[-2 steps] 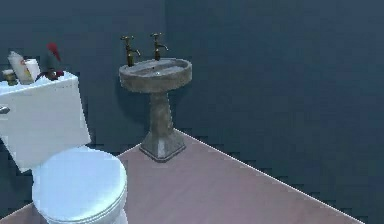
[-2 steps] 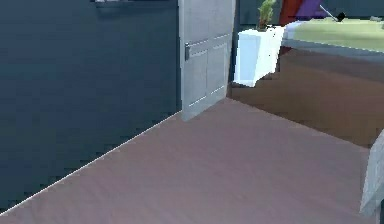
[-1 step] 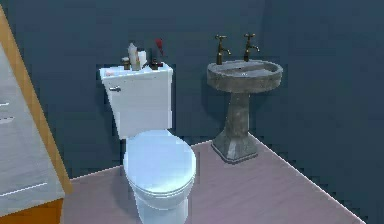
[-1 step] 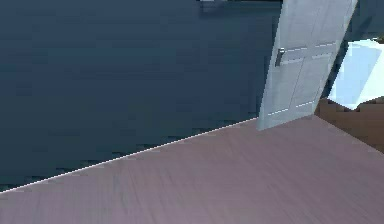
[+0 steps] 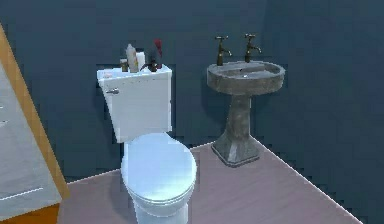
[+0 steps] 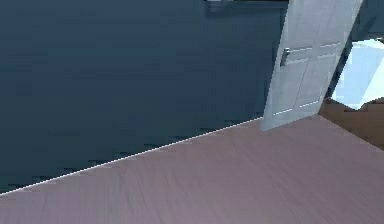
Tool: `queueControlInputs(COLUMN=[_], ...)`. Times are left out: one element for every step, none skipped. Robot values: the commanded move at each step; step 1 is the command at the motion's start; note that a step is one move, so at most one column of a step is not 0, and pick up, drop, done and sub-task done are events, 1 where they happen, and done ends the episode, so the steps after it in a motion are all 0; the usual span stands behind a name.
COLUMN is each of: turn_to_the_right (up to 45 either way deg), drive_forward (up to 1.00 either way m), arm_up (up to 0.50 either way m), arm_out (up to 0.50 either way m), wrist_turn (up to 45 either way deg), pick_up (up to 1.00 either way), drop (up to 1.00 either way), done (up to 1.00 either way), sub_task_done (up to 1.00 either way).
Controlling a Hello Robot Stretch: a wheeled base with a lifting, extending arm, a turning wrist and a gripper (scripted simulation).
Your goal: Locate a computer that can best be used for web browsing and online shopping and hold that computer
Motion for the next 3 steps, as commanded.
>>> queueControlInputs(turn_to_the_right=[-45.0, -3.0, 0.0], drive_forward=[0.0, 0.0, 0.25], arm_up=[0.0, 0.0, 0.0], arm_out=[0.0, 0.0, 0.0], wrist_turn=[0.0, 0.0, 0.0], pick_up=[0.0, 0.0, 0.0], drop=[0.0, 0.0, 0.0], done=[0.0, 0.0, 0.0], sub_task_done=[0.0, 0.0, 0.0])
